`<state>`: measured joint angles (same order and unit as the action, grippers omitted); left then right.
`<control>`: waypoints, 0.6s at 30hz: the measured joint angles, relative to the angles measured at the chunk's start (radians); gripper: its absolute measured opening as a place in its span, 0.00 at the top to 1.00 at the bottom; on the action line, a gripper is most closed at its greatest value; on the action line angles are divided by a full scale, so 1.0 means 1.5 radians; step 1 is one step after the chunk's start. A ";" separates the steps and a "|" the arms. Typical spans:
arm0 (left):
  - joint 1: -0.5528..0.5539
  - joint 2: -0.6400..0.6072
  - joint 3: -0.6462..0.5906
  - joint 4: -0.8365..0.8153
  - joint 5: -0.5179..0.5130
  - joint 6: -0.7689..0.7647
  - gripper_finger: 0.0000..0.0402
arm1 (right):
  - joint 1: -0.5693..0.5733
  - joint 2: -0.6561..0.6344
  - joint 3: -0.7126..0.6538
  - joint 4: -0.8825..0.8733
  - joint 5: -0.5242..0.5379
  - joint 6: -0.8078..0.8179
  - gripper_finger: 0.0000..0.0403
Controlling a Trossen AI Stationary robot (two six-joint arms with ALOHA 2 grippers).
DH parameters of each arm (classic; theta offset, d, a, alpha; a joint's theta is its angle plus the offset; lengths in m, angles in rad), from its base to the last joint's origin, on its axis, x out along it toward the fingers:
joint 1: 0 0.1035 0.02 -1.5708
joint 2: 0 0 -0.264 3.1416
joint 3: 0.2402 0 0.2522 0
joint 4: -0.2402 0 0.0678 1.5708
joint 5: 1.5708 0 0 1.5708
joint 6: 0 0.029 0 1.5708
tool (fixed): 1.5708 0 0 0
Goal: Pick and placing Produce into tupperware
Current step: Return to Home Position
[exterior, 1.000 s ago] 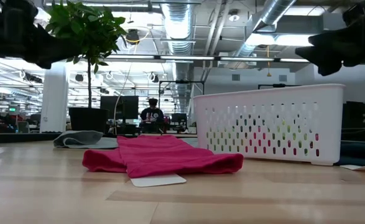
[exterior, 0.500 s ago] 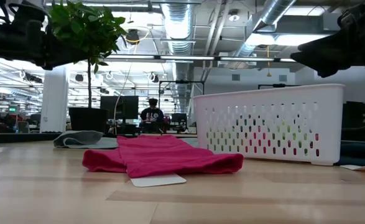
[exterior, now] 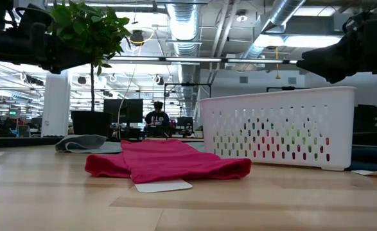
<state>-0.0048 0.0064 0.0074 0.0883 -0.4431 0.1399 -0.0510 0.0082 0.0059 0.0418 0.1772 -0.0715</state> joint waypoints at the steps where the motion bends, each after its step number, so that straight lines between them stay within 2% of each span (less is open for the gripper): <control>1: 0.001 0.003 0.000 0.000 -0.001 0.002 0.88 | -0.002 0.001 0.000 0.000 0.000 0.000 0.34; 18: 0.001 0.036 -0.001 0.001 -0.009 0.001 0.88 | -0.001 0.003 0.000 0.000 0.002 0.001 0.34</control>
<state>-0.0029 0.0601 0.0067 0.0895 -0.4561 0.1417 -0.0528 0.0128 0.0055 0.0422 0.1802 -0.0696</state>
